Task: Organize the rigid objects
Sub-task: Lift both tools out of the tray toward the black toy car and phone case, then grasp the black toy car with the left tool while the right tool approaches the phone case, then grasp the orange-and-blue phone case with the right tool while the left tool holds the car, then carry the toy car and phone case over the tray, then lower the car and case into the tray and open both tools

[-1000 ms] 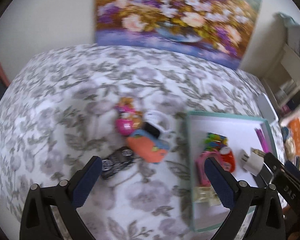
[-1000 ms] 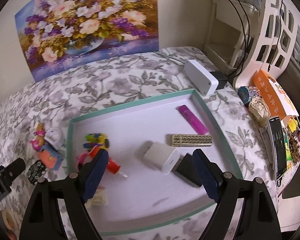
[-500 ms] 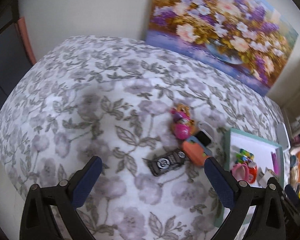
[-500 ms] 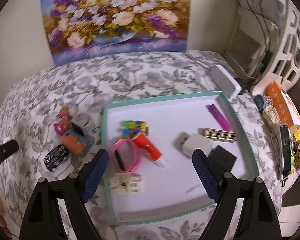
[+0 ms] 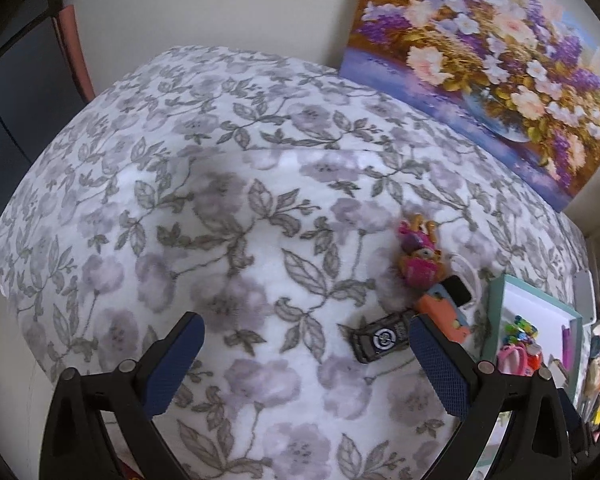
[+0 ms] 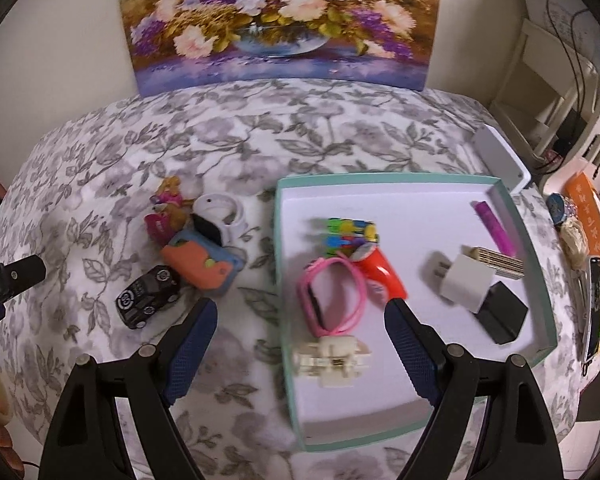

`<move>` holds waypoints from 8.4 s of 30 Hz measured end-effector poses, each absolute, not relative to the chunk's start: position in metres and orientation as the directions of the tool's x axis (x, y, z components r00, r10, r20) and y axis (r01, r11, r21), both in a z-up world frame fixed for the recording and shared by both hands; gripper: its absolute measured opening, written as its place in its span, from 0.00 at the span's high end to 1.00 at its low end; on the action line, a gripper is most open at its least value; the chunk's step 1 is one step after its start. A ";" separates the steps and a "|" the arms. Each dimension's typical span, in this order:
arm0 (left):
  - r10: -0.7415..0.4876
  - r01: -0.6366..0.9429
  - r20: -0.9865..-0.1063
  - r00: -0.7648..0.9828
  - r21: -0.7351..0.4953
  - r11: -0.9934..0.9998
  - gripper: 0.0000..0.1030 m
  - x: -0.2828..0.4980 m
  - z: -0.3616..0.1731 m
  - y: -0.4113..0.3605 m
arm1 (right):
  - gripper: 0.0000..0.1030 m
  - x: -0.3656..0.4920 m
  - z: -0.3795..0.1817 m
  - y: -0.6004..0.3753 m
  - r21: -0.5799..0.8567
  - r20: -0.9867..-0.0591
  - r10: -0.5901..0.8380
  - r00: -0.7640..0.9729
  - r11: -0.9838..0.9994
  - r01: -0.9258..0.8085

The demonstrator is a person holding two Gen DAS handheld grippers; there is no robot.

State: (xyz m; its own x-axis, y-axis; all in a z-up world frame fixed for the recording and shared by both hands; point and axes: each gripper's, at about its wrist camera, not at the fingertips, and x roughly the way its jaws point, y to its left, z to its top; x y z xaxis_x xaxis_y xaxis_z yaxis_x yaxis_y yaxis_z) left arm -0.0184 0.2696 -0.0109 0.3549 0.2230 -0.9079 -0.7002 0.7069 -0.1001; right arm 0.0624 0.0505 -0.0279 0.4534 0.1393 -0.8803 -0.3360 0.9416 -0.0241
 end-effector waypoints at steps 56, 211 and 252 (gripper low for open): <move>-0.002 -0.623 -0.975 0.223 -0.144 0.769 0.00 0.049 -0.108 0.243 | 0.16 0.089 -0.053 0.061 0.005 -0.895 0.161 0.415 0.936 -0.352; 0.061 -0.451 -0.901 0.430 -0.155 0.879 0.25 0.070 -0.012 0.107 | 0.24 0.139 -0.017 -0.111 0.066 -0.928 0.024 0.372 0.993 0.101; 0.090 -0.271 -0.948 0.306 0.004 0.963 0.24 0.089 -0.055 0.018 | 0.24 0.158 -0.058 -0.157 0.067 -0.957 0.020 0.290 0.986 0.155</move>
State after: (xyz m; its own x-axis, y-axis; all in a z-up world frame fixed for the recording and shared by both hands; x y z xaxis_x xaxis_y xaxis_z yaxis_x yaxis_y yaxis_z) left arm 0.0890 0.0178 -0.0552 0.3059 0.0900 -0.9478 -0.2707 0.9626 0.0041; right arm 0.1576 -0.1572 -0.0576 0.2899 0.0196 -0.9569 0.1550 0.9856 0.0672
